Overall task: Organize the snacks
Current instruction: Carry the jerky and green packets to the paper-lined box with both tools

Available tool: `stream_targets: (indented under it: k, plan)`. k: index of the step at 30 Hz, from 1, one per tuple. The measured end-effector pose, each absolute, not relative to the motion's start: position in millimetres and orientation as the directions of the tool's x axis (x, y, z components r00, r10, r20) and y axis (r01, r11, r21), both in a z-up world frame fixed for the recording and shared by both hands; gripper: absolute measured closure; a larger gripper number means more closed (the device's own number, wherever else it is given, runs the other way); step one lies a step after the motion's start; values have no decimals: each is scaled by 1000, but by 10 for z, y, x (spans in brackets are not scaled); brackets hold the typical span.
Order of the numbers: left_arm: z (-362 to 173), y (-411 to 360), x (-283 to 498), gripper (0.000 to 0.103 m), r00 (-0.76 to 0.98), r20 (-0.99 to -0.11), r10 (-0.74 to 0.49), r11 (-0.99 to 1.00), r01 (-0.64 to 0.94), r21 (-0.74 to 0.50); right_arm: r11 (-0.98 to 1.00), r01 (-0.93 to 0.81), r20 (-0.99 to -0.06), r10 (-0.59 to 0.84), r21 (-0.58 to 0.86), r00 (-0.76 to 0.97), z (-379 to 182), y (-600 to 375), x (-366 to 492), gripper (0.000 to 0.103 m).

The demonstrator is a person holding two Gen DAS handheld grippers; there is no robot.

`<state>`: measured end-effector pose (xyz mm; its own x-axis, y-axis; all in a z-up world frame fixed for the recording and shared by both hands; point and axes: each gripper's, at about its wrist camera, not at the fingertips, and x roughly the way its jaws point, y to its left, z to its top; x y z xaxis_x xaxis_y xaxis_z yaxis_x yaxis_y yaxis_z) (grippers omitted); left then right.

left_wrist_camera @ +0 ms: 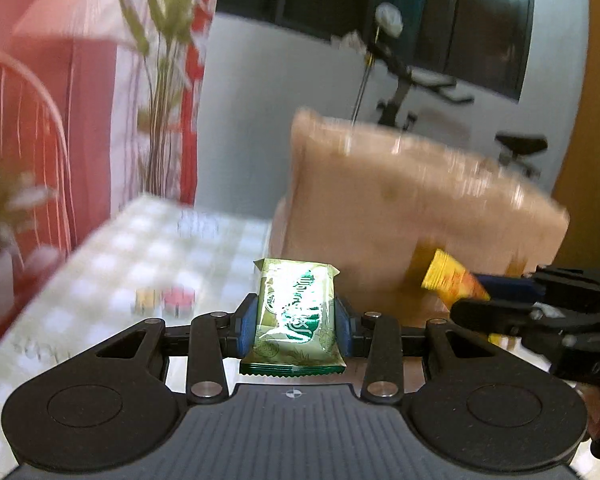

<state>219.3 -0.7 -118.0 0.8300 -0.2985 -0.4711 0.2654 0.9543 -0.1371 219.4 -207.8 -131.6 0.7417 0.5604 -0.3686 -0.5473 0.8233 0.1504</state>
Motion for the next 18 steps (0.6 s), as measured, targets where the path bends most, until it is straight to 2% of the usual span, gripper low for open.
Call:
stream_targets:
  k: [4, 8, 12, 18]
  plan:
    - [-795, -137, 2282, 61, 864, -383, -325, 945, 306, -111, 815, -557, -264, 579, 161, 771, -866, -2162, 2274, 69]
    - [-463, -367, 2444, 61, 873, -313, -374, 927, 364, -93, 850, -506, -235, 526, 145, 817, -489, -2305, 2494, 69]
    - [-275, -694, 2786, 61, 863, -293, -412, 910, 409, -74, 928, -361, -296, 371, 88, 880, -385, -2440, 2924, 69]
    - [-366, -1108, 3241, 61, 828, -386, -407, 904, 426, -41, 972, -181, -445, 231, 152, 865, -581, -2707, 3432, 69]
